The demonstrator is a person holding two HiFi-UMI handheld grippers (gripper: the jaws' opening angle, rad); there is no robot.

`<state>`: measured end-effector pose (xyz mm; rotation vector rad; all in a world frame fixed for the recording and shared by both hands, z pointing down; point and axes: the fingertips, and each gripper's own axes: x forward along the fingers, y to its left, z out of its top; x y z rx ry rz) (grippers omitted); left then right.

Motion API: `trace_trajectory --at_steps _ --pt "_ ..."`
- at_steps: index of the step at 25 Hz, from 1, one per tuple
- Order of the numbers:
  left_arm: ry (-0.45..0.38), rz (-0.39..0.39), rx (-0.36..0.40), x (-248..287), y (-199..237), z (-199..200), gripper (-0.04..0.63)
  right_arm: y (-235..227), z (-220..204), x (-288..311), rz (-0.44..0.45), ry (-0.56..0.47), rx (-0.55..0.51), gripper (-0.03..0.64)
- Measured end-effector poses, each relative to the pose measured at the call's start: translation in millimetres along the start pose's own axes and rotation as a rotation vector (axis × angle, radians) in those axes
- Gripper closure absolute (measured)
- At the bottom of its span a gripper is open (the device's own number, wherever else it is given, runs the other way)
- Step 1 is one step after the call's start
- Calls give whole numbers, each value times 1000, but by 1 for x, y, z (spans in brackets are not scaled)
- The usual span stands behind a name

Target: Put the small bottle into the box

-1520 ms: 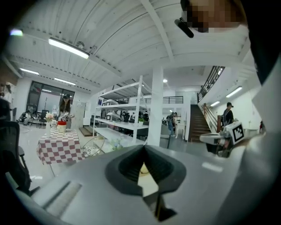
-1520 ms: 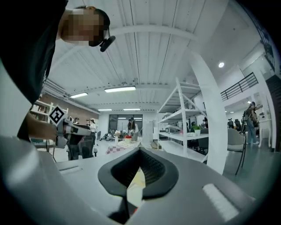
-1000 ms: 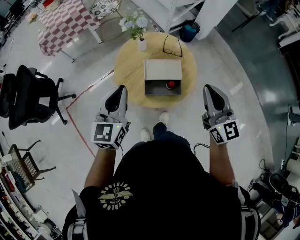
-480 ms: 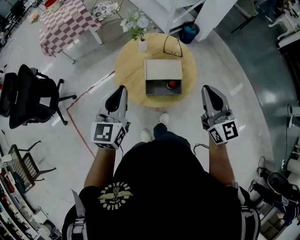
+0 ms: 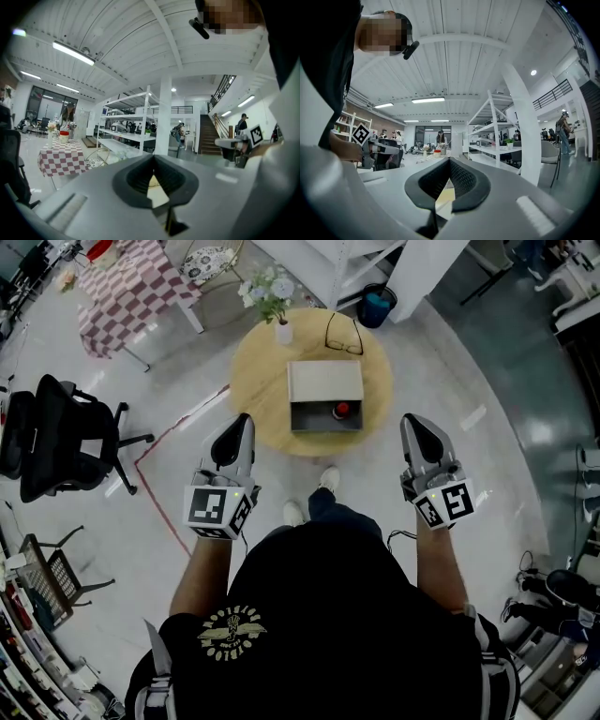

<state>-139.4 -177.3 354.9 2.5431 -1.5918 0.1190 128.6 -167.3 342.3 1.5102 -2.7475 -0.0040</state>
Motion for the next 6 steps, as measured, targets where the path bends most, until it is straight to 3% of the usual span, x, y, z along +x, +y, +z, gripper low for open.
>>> trace_trajectory --at_steps 6 --pt "3 2 2 10 0 -10 595 -7 -12 5 3 -1 5 609"
